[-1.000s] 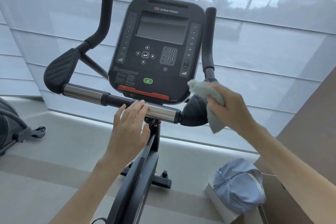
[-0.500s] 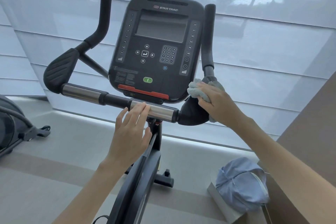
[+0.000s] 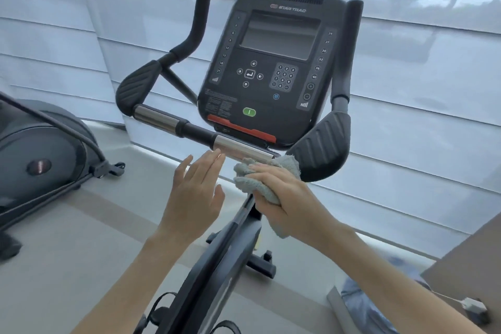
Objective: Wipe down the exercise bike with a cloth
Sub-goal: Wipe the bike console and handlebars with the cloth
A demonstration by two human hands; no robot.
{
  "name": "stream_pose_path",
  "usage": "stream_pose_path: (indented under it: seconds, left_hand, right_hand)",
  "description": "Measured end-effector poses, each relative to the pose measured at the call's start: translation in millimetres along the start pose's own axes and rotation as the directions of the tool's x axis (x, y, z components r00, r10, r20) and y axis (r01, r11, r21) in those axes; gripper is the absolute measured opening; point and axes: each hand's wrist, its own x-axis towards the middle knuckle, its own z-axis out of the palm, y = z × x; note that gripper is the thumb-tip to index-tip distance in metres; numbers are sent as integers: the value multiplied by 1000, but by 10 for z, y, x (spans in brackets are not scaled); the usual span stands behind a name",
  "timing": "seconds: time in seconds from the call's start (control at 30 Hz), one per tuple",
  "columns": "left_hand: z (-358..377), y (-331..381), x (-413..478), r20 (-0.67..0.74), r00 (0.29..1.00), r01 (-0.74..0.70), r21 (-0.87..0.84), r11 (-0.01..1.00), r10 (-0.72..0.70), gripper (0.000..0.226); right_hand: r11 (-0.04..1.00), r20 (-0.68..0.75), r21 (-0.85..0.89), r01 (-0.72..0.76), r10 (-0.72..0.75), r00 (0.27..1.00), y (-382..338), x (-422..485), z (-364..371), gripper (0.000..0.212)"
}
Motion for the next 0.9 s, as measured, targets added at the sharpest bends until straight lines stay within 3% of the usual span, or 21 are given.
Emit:
stream_pose_path:
  seconds: [0.13,0.23,0.47,0.67,0.9]
  left_hand:
    - [-270,-3,-365,24,985,167,119,979,-171,52]
    - [-512,61,-708,24,953,291,205,935,-302,52]
    - [-1112,455,-1748,-33,795,581,331,744,-606,49]
    - [-1593,823,-2495,-90,677,700,385,601,-731,46]
    - [-1998,1090,-3260,-171,588,776,394,492,-791,44]
  right_hand:
    - [975,10,223,-9,7,1000,9,34,115,25]
    - [949,64,310,63,-87,994,-25,34,277,26]
    - [831,150,517,206,-325,934,-442,-103,801,28]
    - [699,175,678,229,-456,872,-1090,-370,1158,27]
    - [654,204,725,218,-506,838,-1754,-758,1518,21]
